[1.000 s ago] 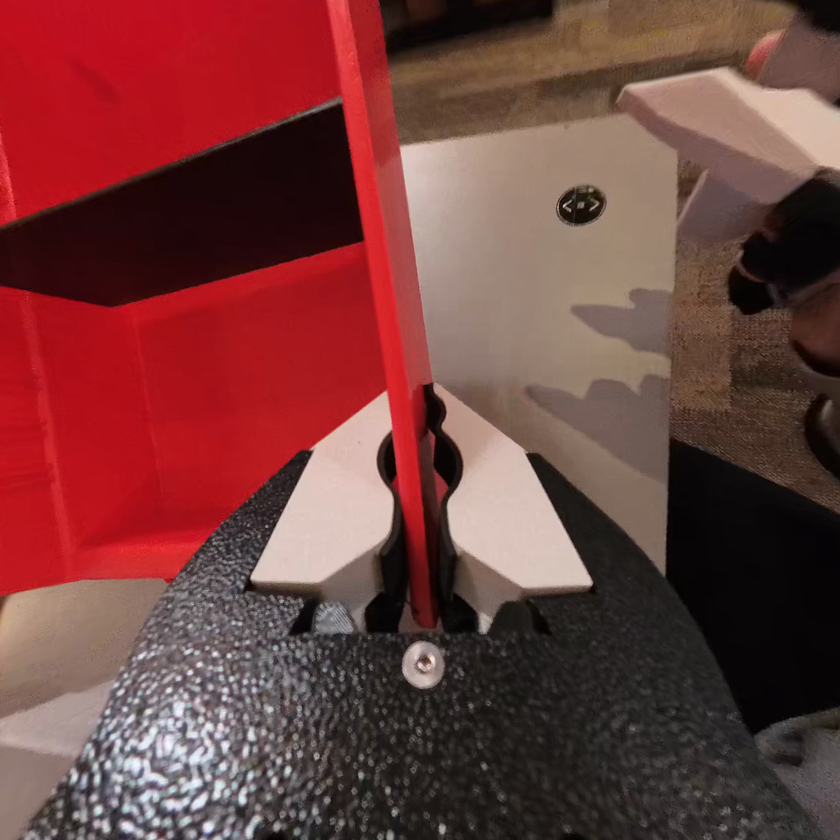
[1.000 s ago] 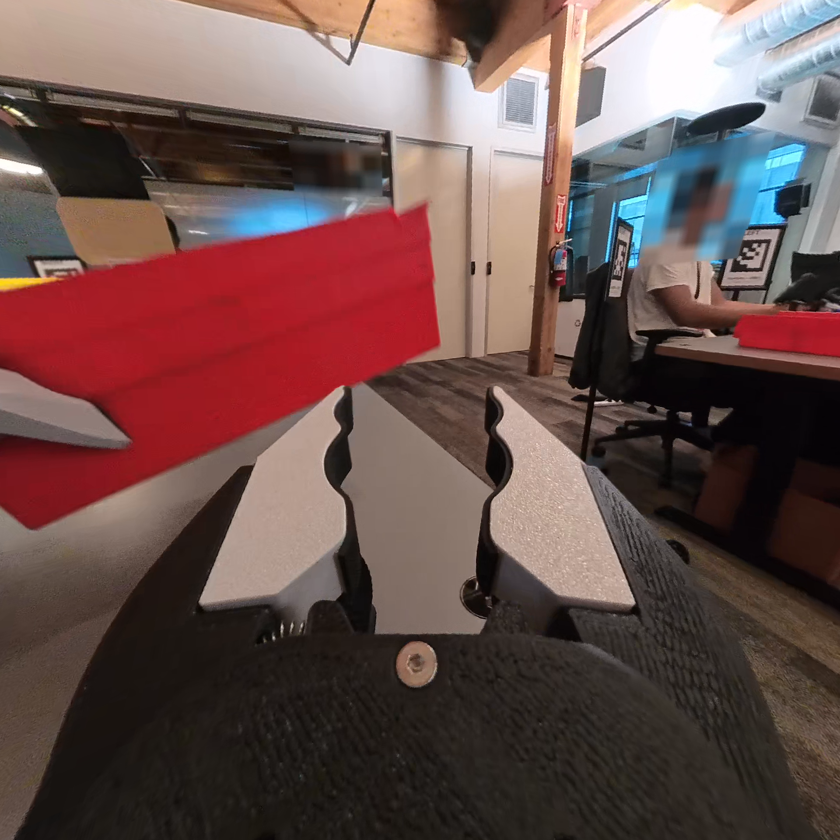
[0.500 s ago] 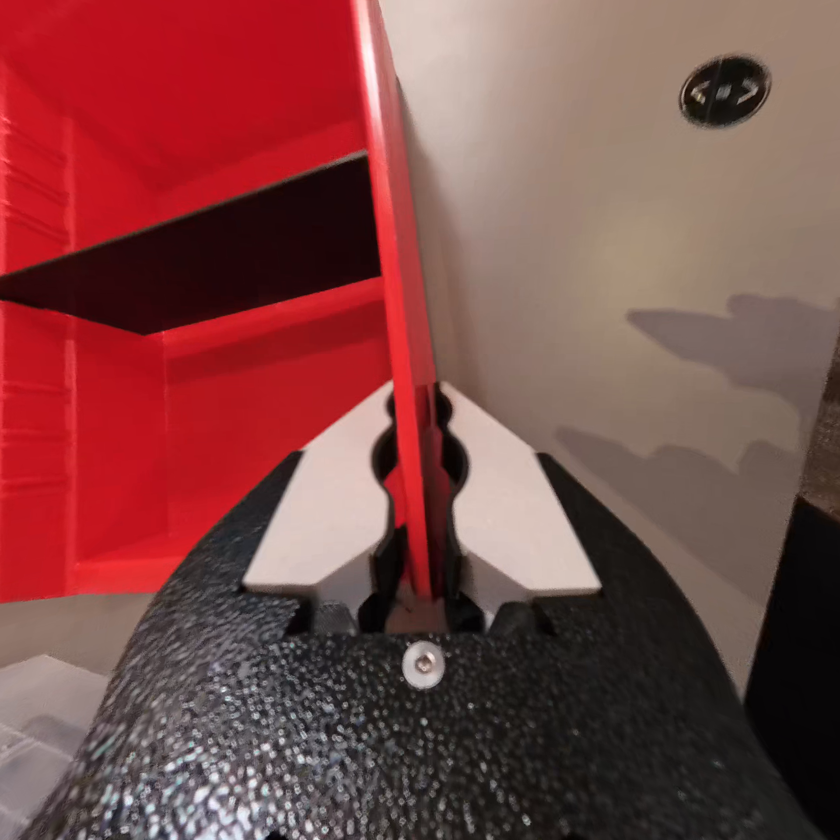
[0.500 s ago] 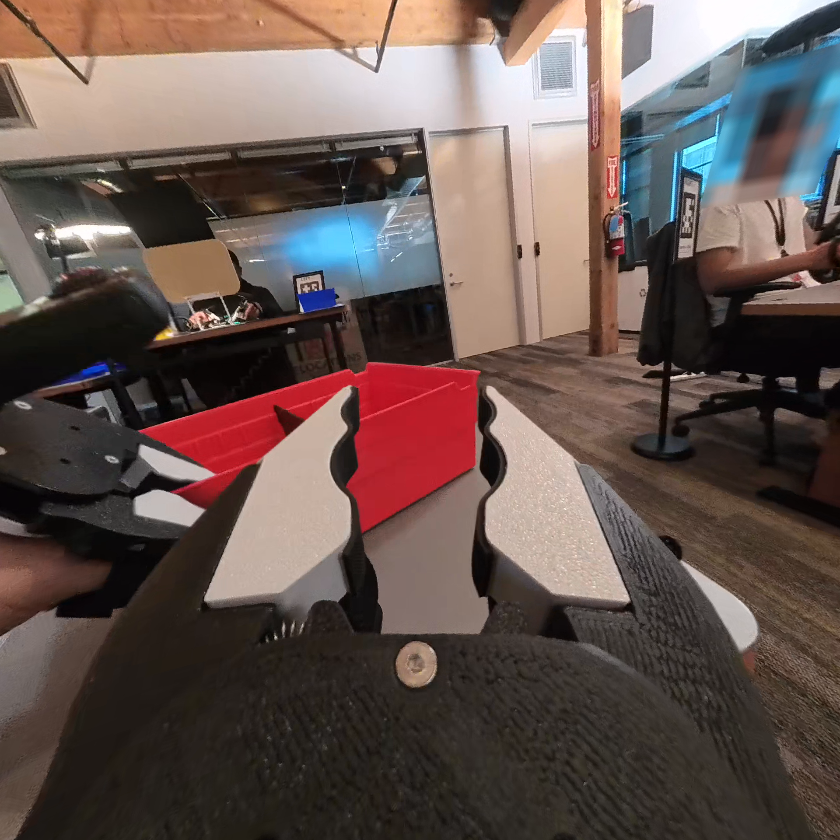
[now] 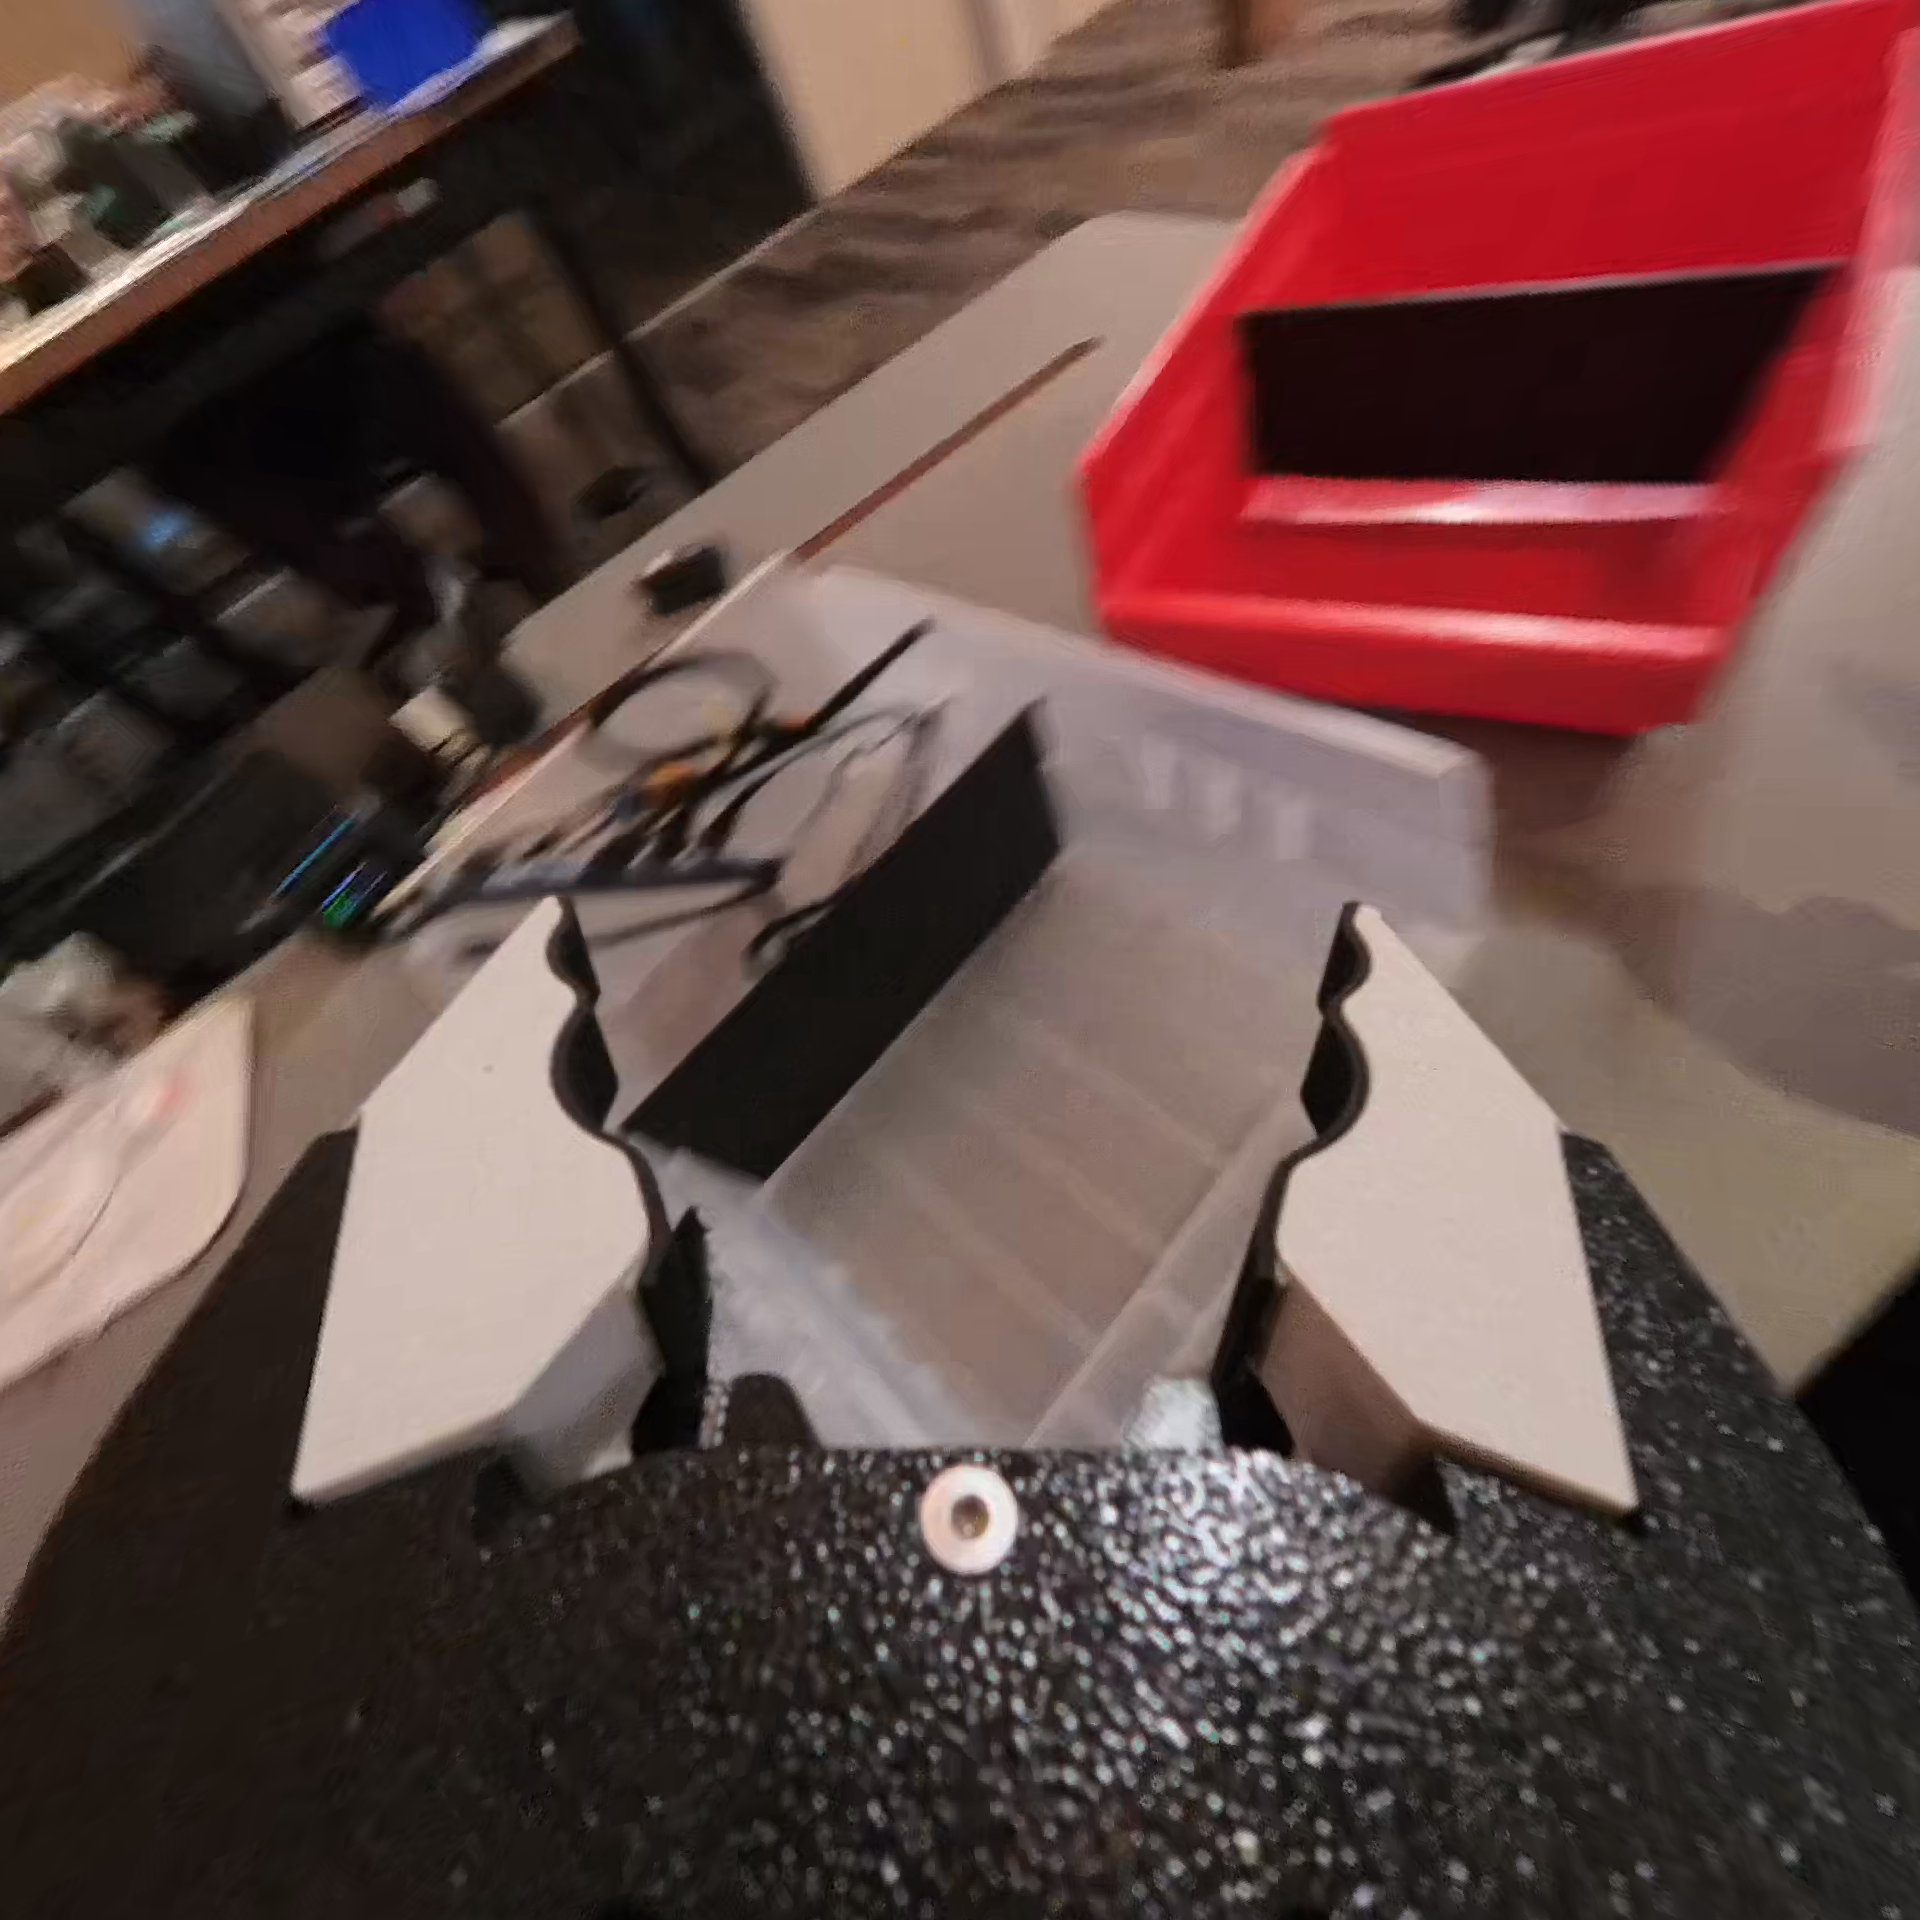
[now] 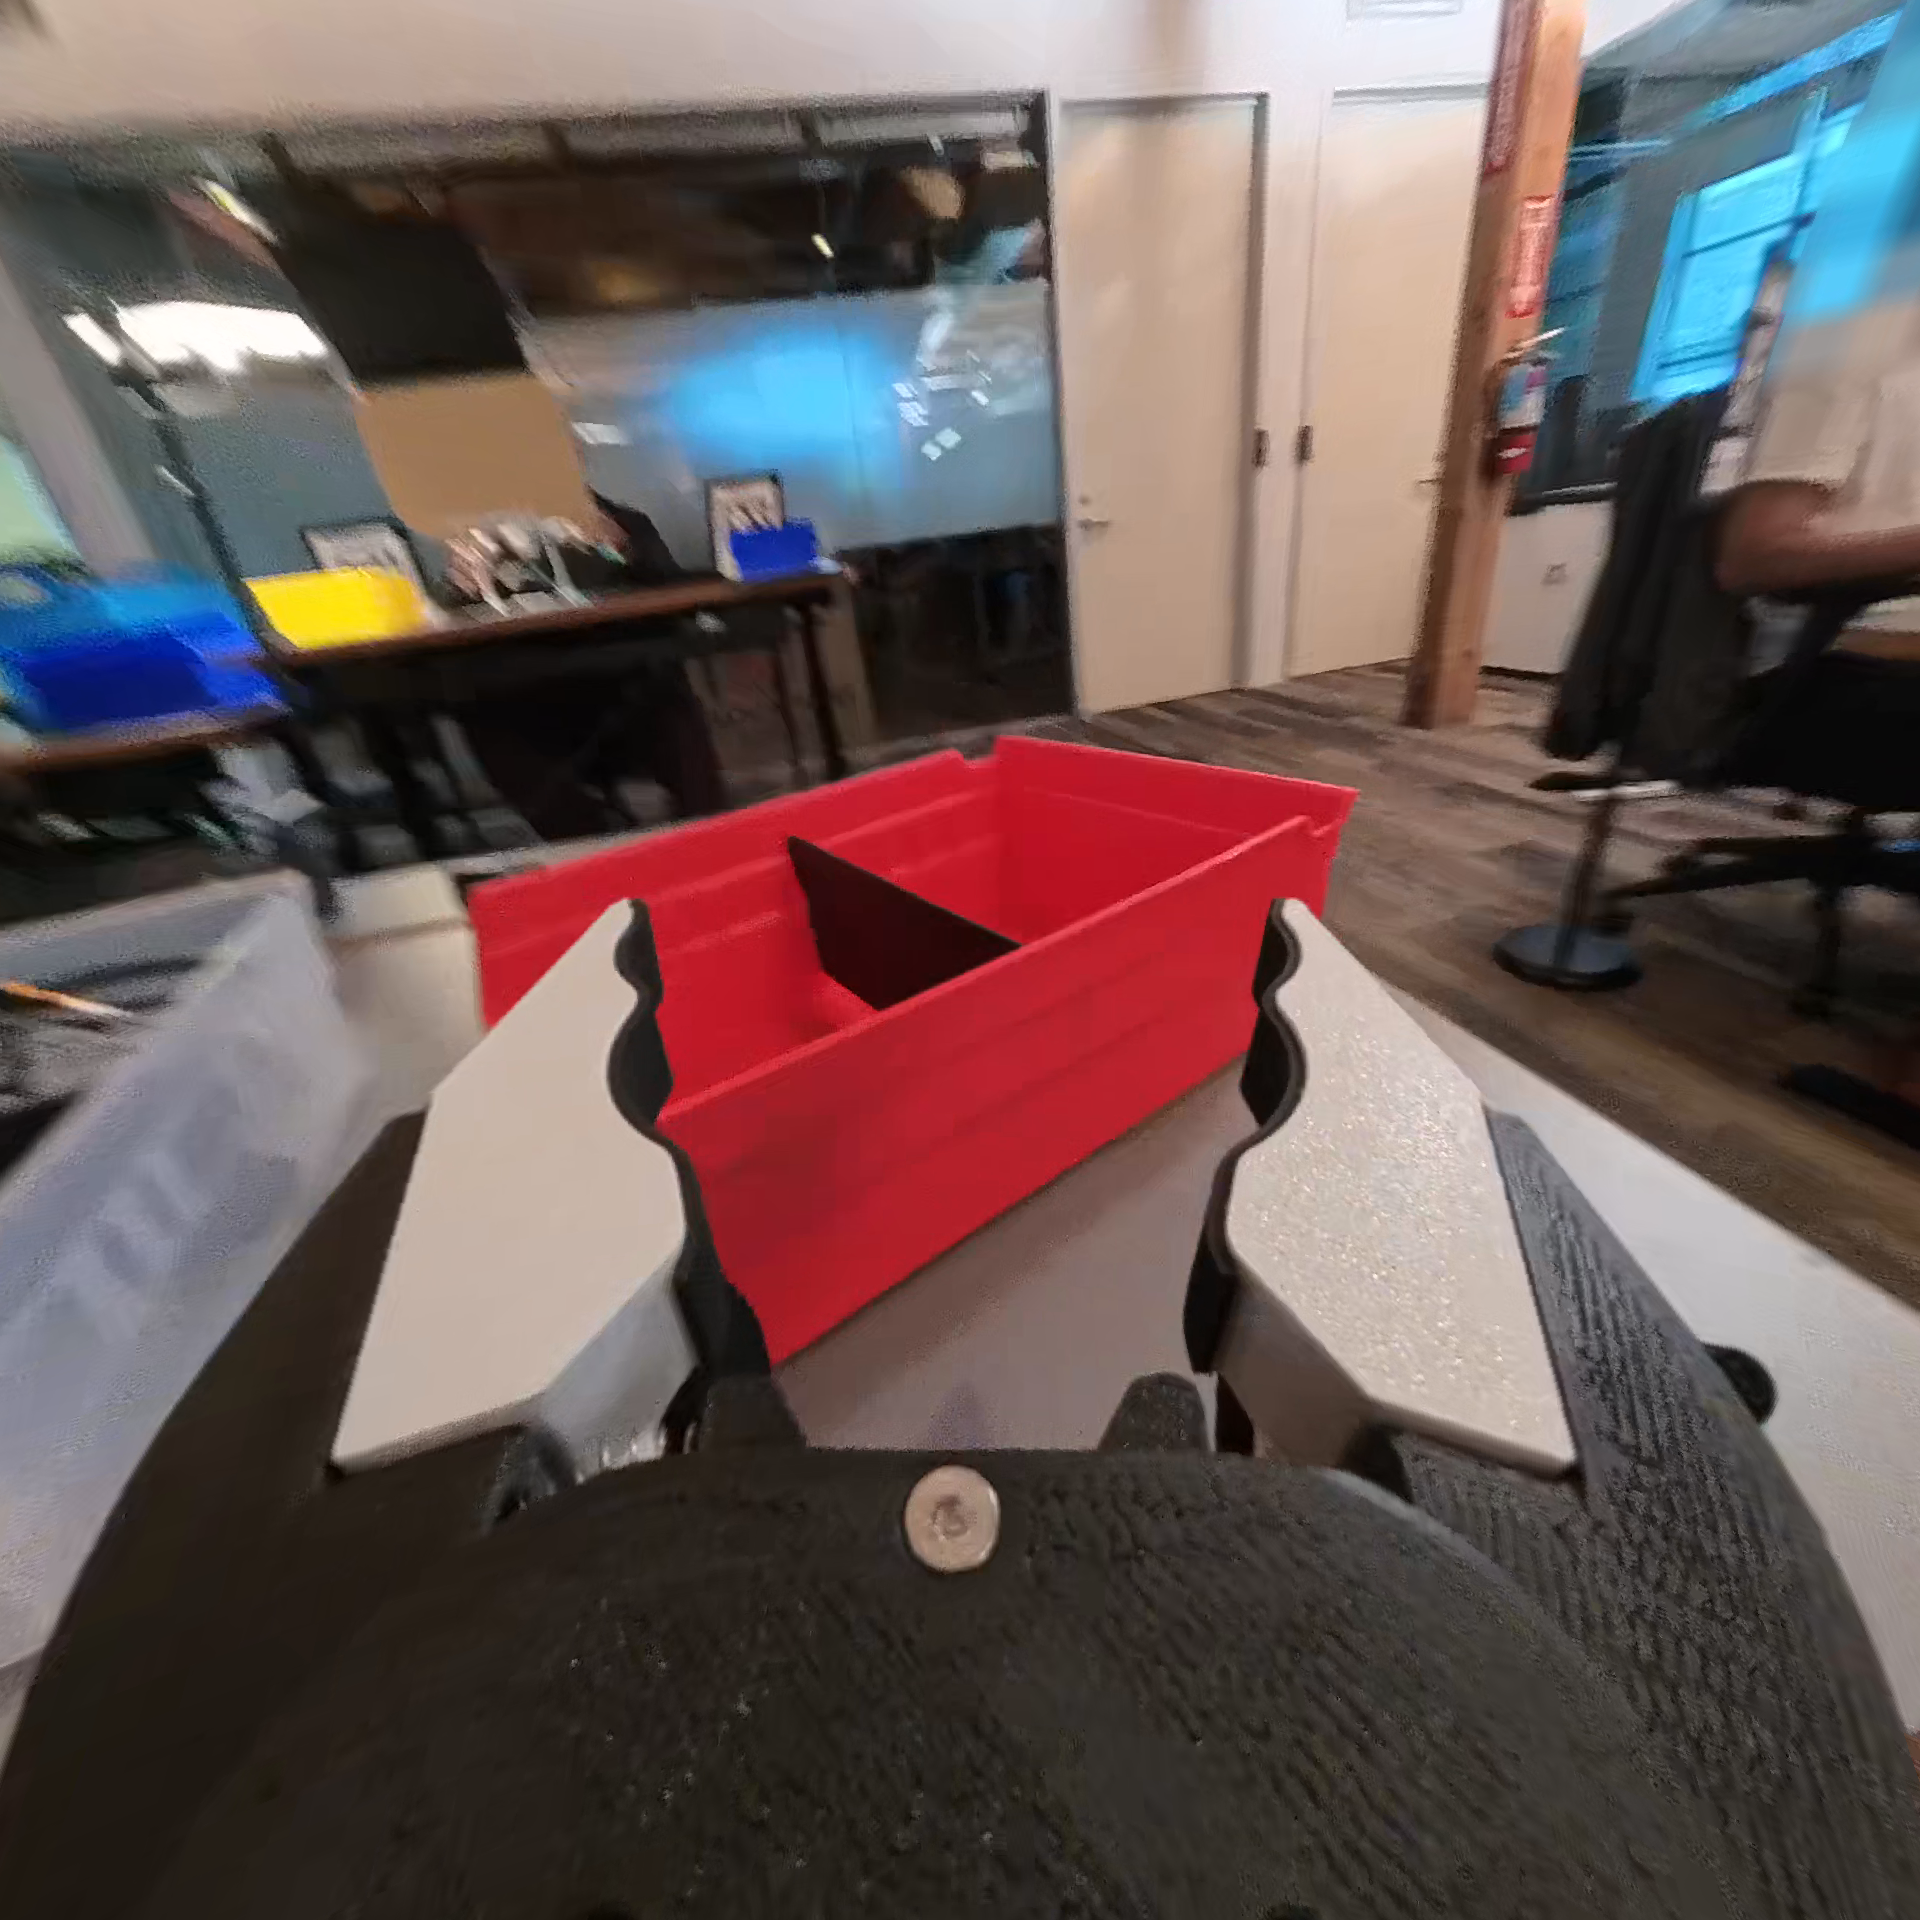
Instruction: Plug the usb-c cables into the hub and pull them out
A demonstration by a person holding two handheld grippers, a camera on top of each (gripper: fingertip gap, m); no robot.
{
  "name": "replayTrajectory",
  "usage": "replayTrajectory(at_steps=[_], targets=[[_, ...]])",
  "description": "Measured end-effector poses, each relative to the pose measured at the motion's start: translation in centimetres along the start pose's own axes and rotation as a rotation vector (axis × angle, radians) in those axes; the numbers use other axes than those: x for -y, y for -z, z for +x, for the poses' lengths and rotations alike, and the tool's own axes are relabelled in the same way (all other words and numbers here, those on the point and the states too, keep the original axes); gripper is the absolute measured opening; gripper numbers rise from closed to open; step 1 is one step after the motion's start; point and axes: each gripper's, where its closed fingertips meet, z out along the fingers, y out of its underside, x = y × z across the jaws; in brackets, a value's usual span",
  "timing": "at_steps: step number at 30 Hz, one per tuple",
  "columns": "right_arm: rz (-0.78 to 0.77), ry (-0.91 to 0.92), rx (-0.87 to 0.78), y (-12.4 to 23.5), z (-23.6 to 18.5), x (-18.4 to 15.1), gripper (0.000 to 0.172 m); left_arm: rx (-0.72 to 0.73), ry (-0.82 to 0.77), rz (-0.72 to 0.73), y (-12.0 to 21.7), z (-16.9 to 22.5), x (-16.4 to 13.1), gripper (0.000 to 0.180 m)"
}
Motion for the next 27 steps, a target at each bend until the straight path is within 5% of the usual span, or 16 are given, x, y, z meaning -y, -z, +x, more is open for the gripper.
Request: replayTrajectory(at_steps=[5,9,13,16,19,23,27], targets=[[-0.296,0.057,-0.079,-2.9,-2.4,-5.7,0.125,0.108,0.17,-0.17,0.0,-5.3,-7.6,0.135],[-0.47,0.07,-0.068,-3.5,-3.9,-8.8,0.123,0.109,0.172,-0.259,-0.9,-5.7,-10.3,0.125],[-0.522,0.068,-0.098,-2.3,-1.3,-9.0,0.102,0.198,0.152,-0.274,-0.3,-8.5,-11.4,0.11],[-0.52,0.107,-0.157,-0.7,2.6,-8.1,0.064,0.225,0.214,-0.286,0.2,-11.2,-13.1,0.098],[-0.491,0.147,-0.154,0.2,5.9,-7.2,0.008,0.183,0.301,-0.279,0.2,-12.7,-14.7,0.061],[-0.482,0.103,-0.049,0.1,7.6,-7.0,0.002,0.155,0.324,-0.204,0.6,-14.0,-15.1,0.005],[-0.499,0.182,0.059,-0.2,7.7,-7.0,0.002,0.187,0.324,-0.205,2.3,-15.2,-16.2,0.005]])
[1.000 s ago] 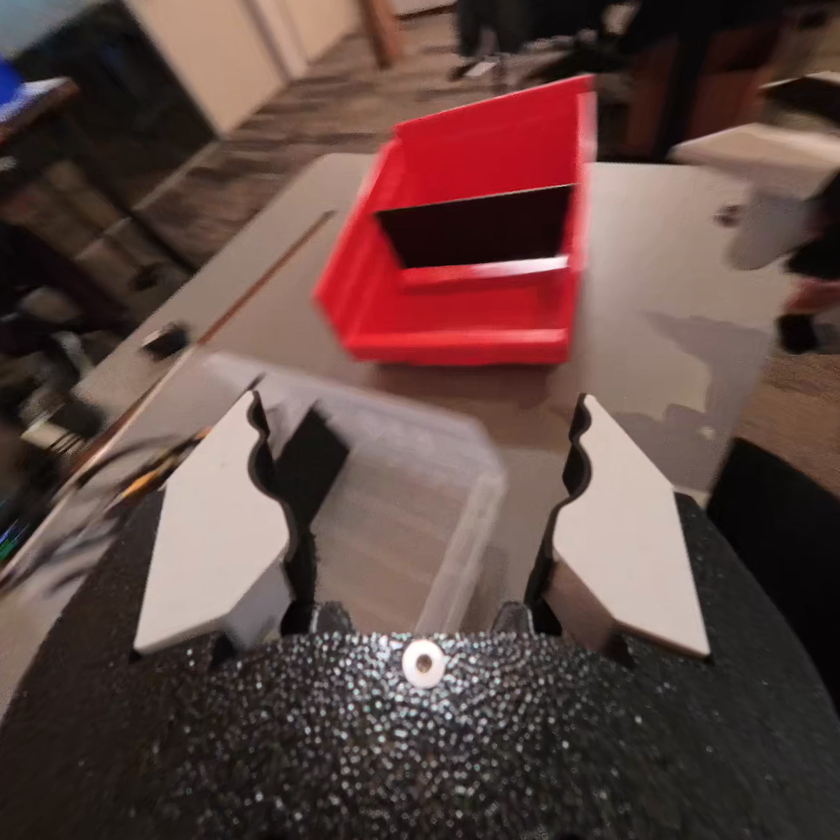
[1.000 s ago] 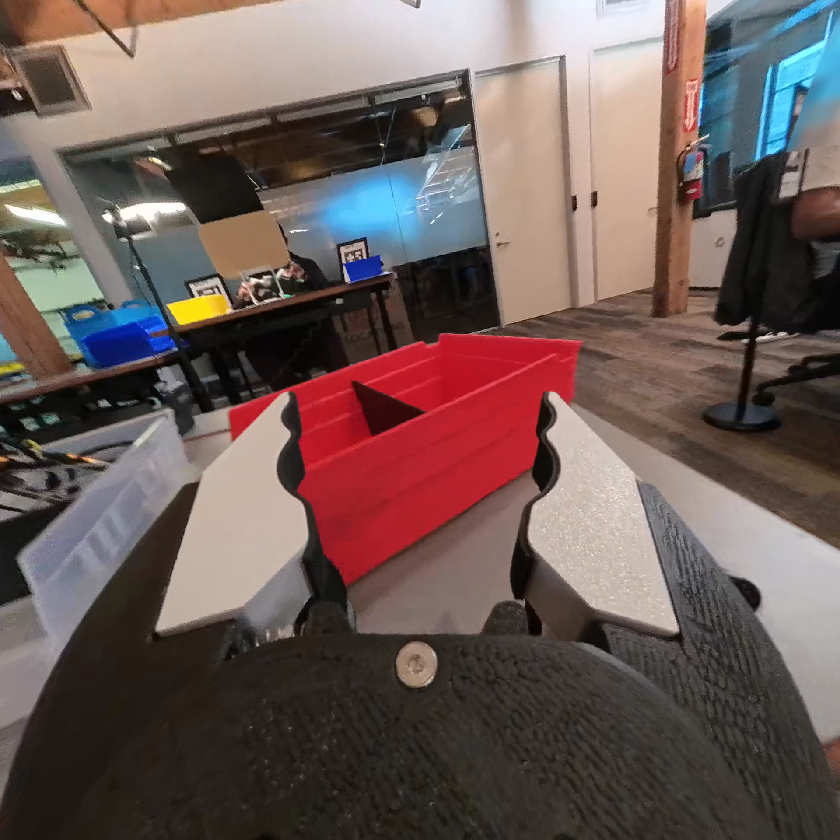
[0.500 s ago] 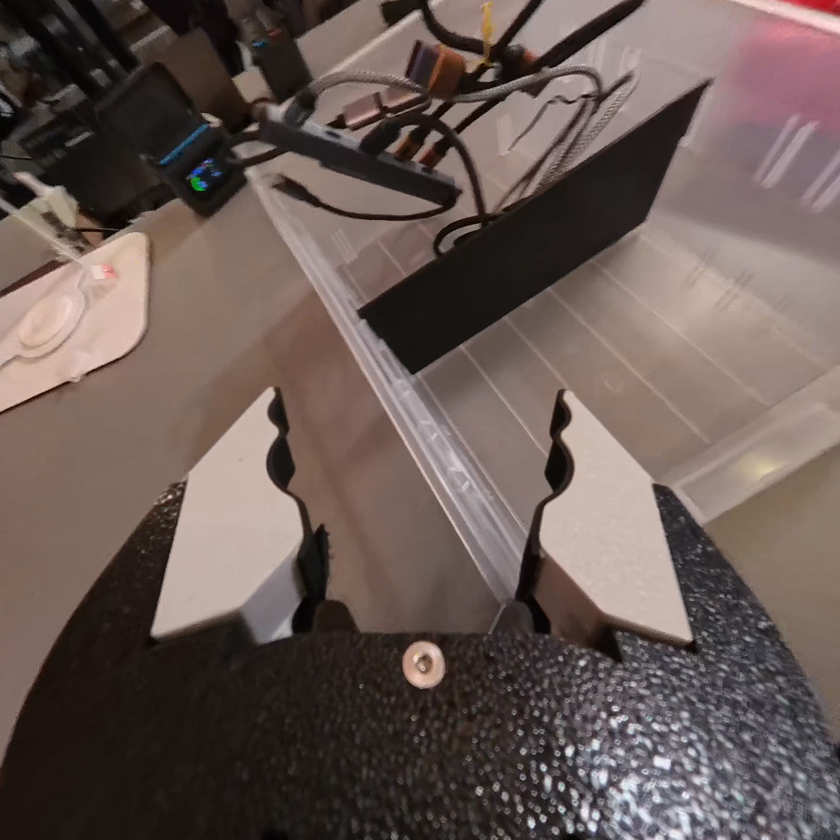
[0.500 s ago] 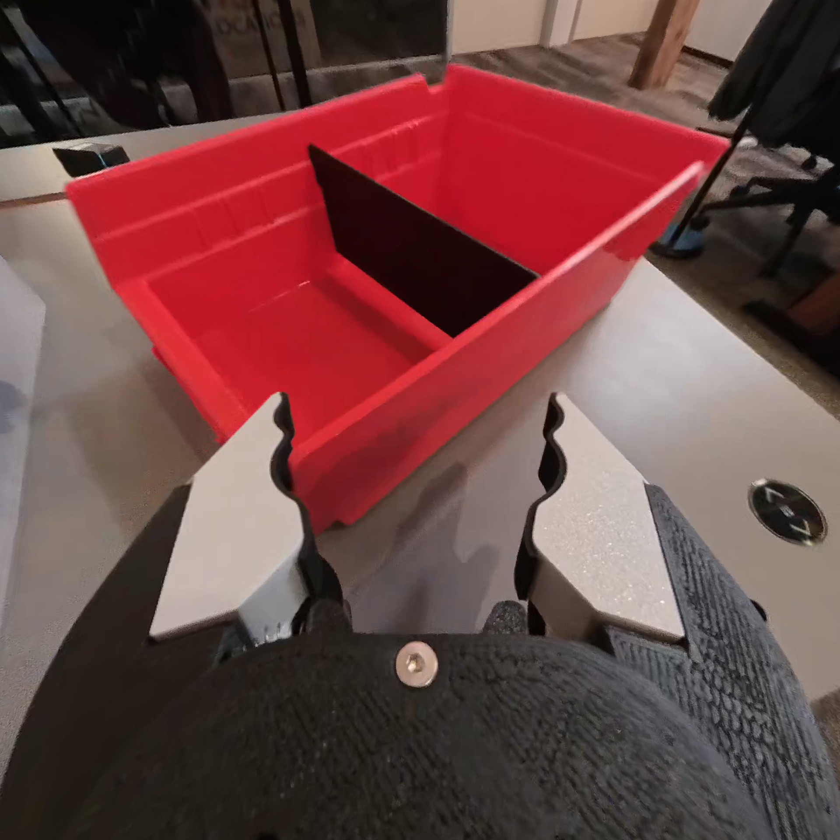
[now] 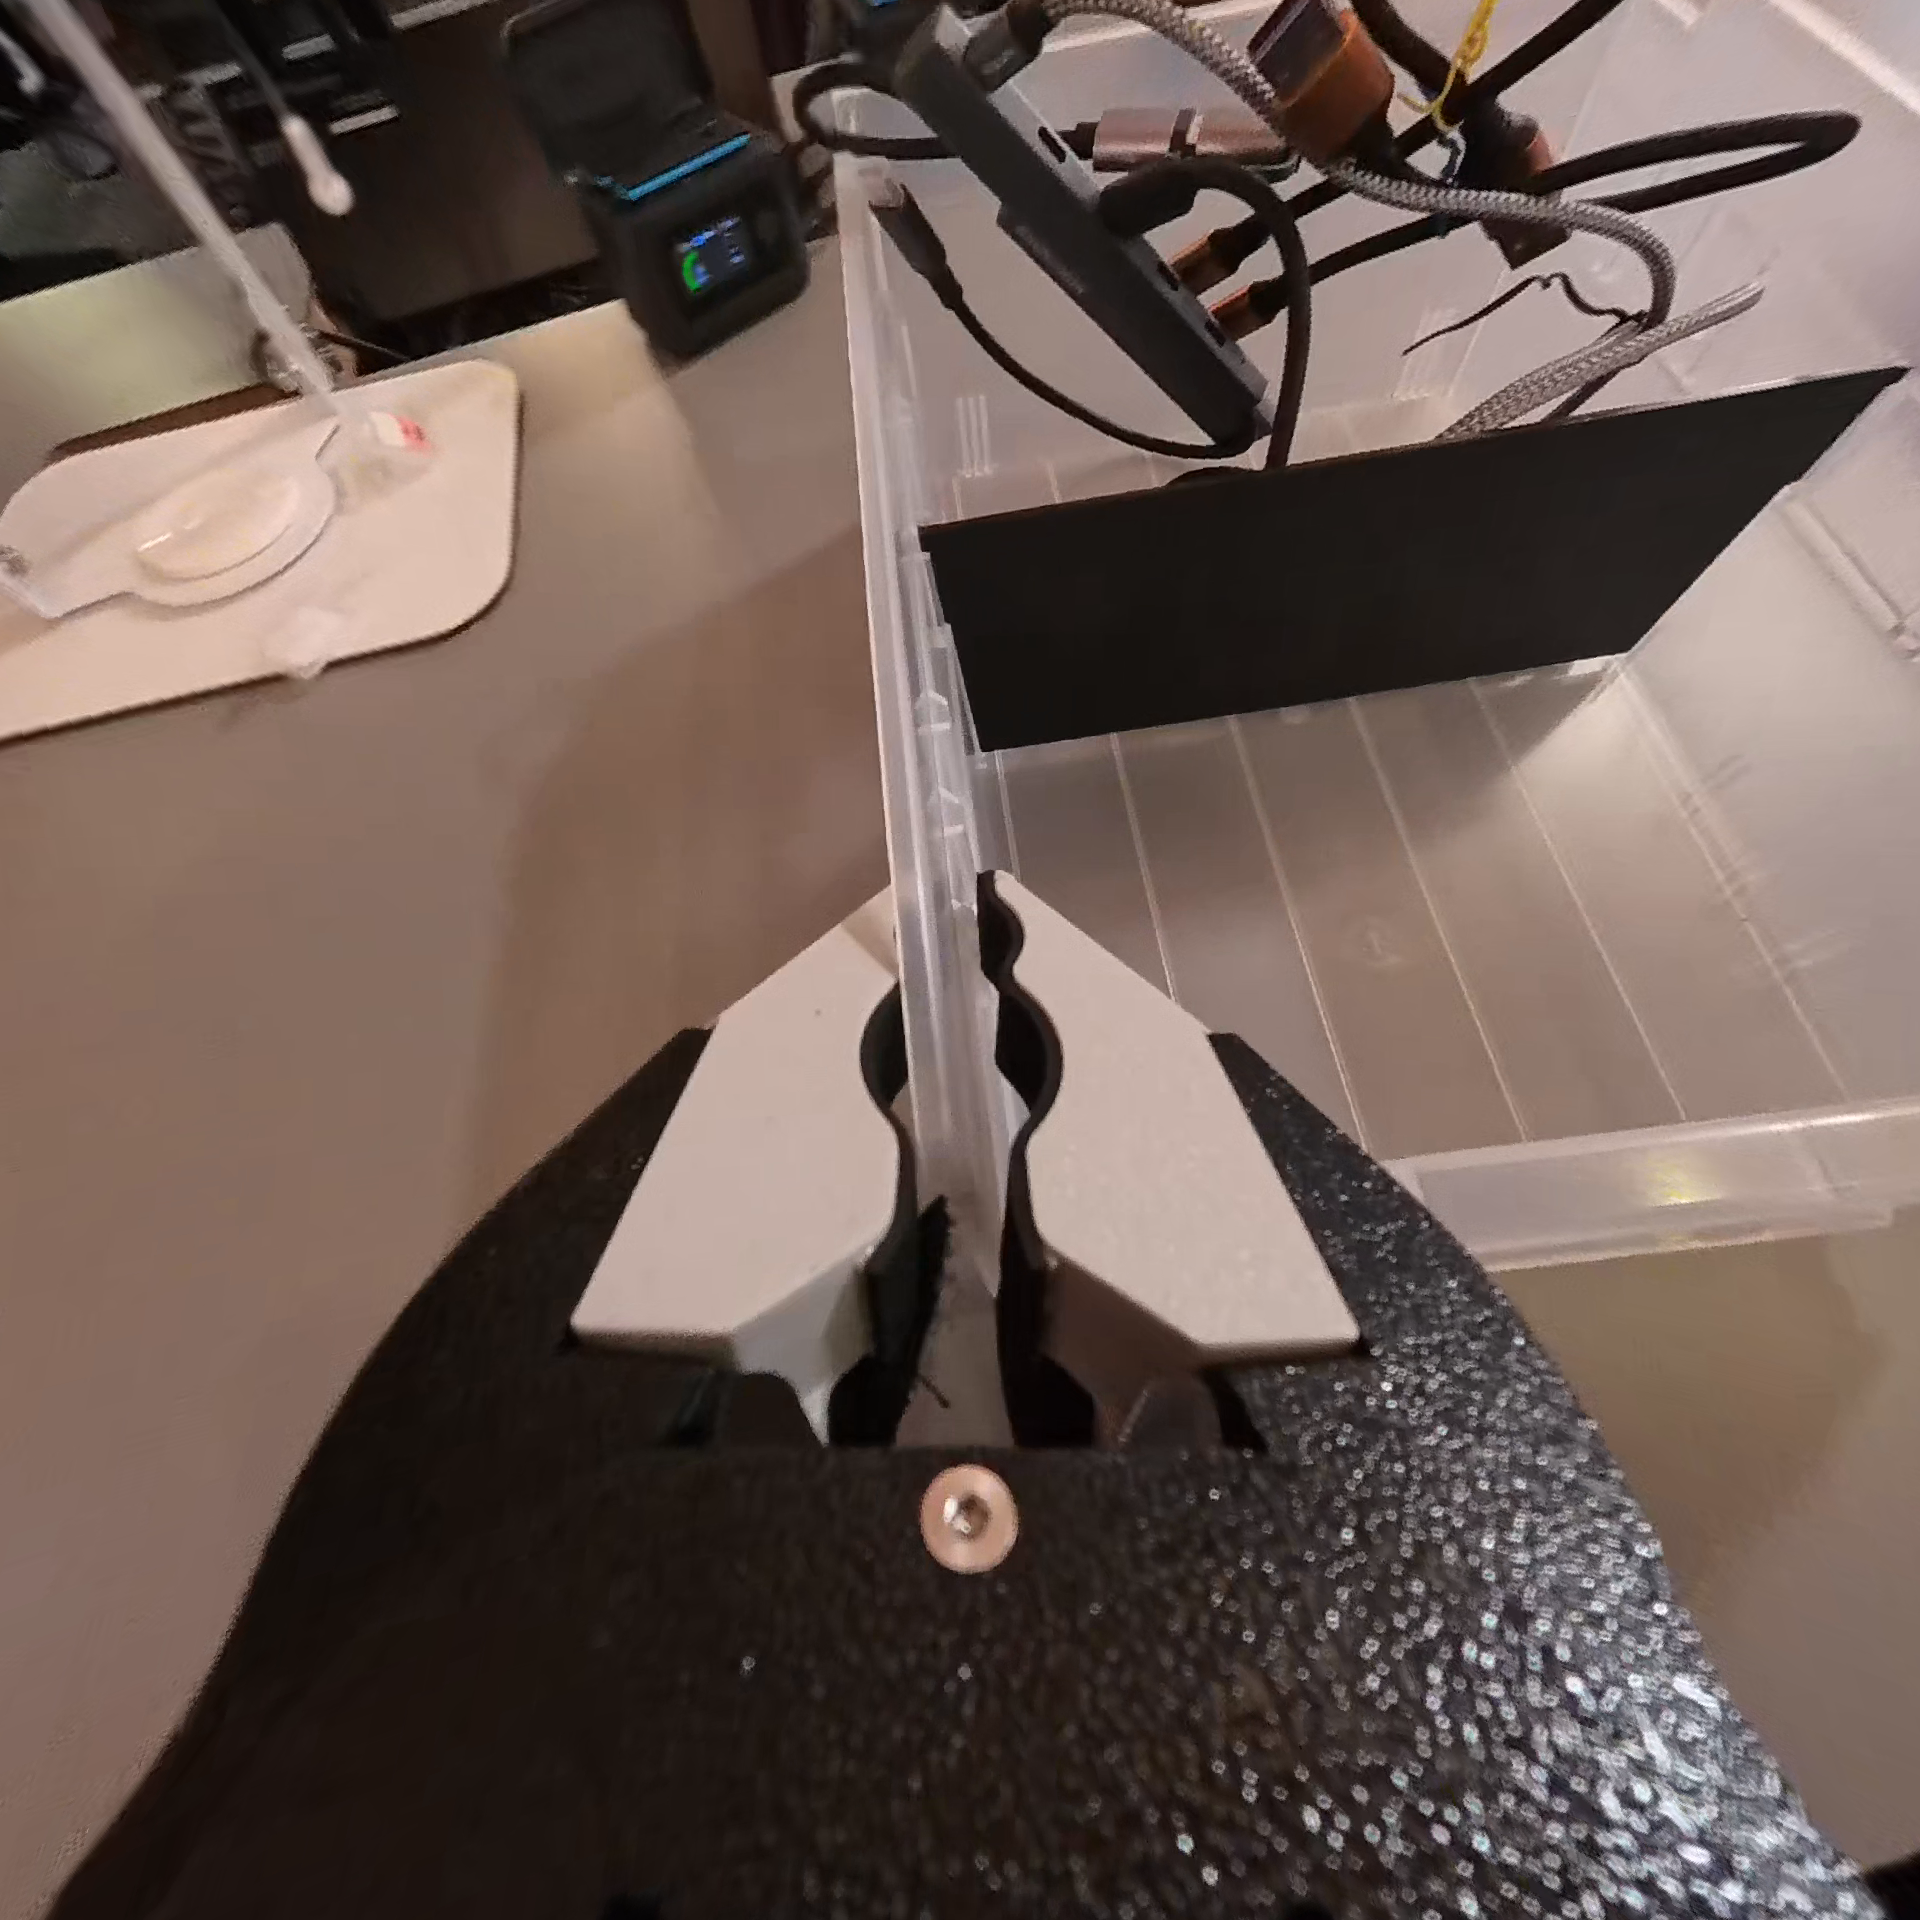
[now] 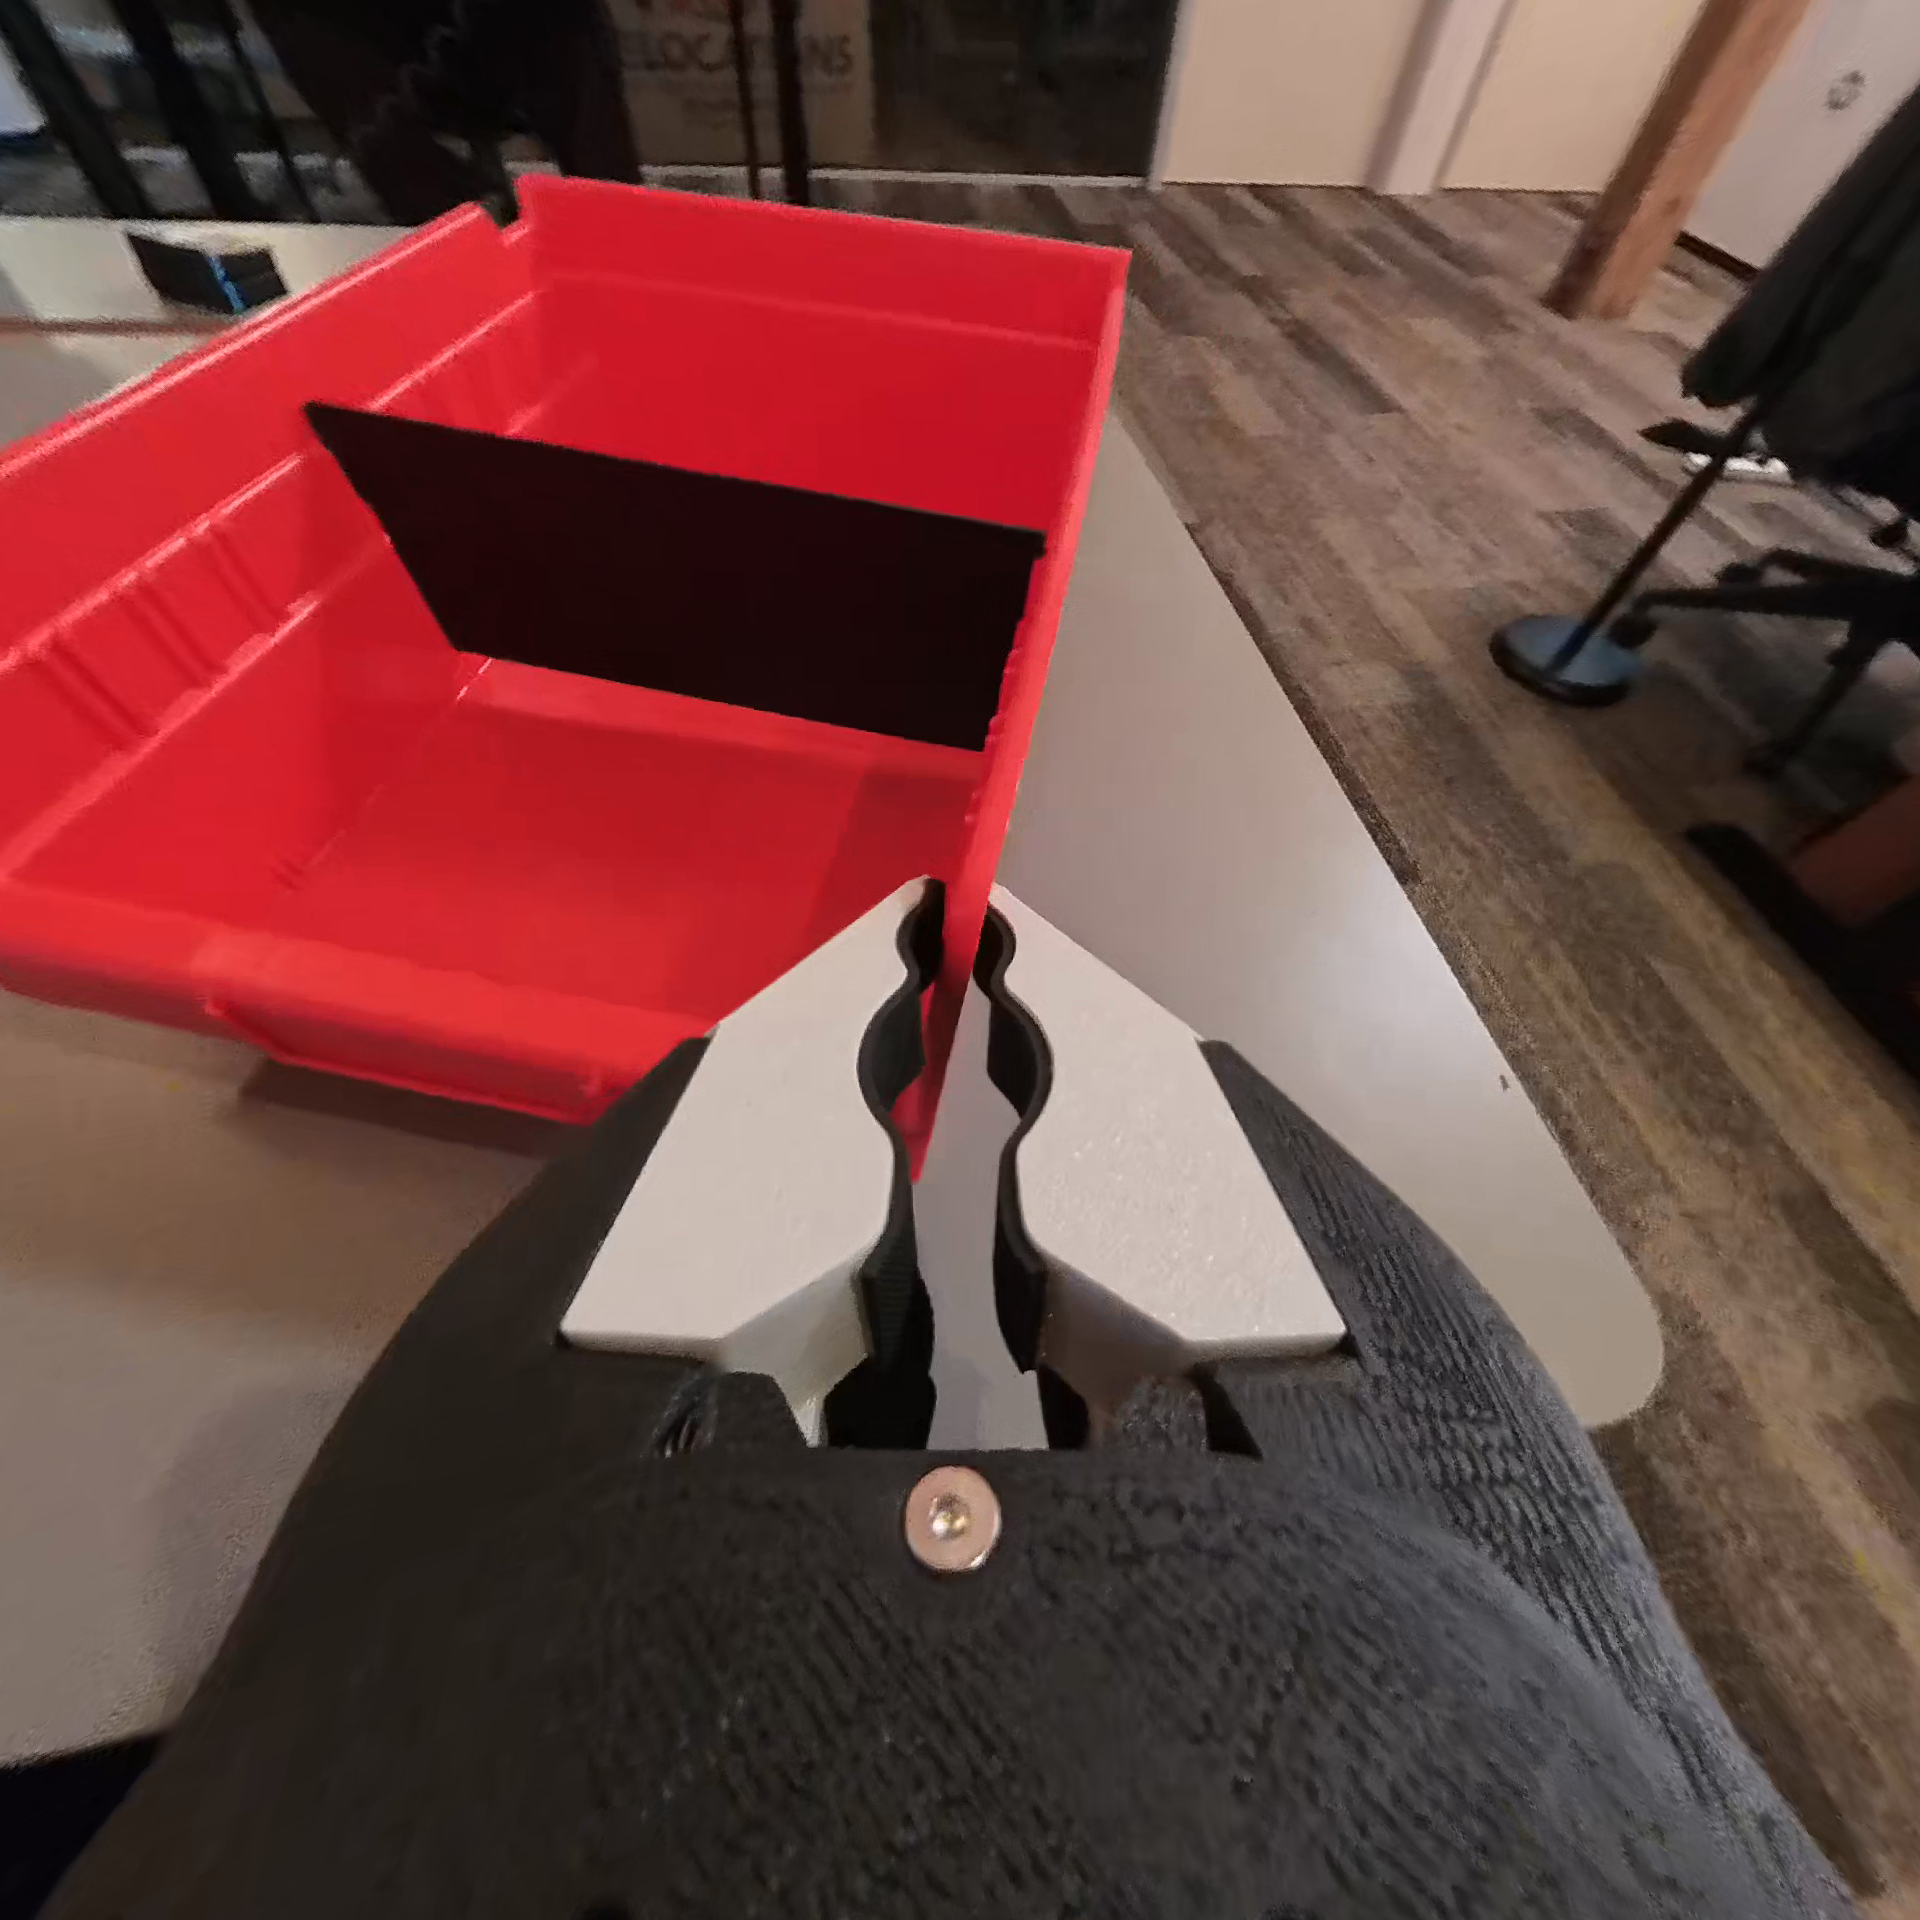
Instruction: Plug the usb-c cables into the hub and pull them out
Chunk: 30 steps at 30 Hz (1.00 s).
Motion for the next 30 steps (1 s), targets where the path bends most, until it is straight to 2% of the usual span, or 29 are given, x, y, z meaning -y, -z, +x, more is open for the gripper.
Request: replayTrajectory(at_steps=[11,20,21,22,23,25,27,28,30], targets=[[-0.039,0.201,0.231,-1.1,-0.6,0.4,0.005,0.1,0.164,0.007,4.3,-9.5,-3.9,0.003],[-0.067,0.156,0.282,-1.4,-0.4,0.4,0.005,0.168,0.233,-0.014,5.9,-16.7,-5.8,0.003],[-0.073,0.158,0.282,-1.2,-0.4,0.4,0.007,0.16,0.252,-0.013,5.9,-17.3,-6.0,0.003],[-0.068,0.156,0.265,-1.0,-0.2,0.8,0.022,0.143,0.273,-0.004,5.9,-17.7,-6.1,0.003],[-0.052,0.15,0.235,-0.5,0.2,1.6,0.037,0.124,0.283,-0.002,5.9,-17.8,-6.2,0.002],[0.04,0.133,0.171,1.4,0.6,4.5,0.048,0.088,0.261,-0.03,6.4,-17.7,-6.4,0.005],[0.204,0.134,0.157,3.6,-0.3,8.5,0.046,0.105,0.208,-0.03,7.5,-18.0,-5.9,0.03],[0.279,0.129,0.179,4.5,-1.4,10.5,0.043,0.128,0.172,-0.011,8.2,-18.2,-5.1,0.031],[0.367,0.091,0.325,5.6,-5.7,13.8,0.042,0.162,0.069,0.049,9.5,-18.4,-2.5,0.033]])
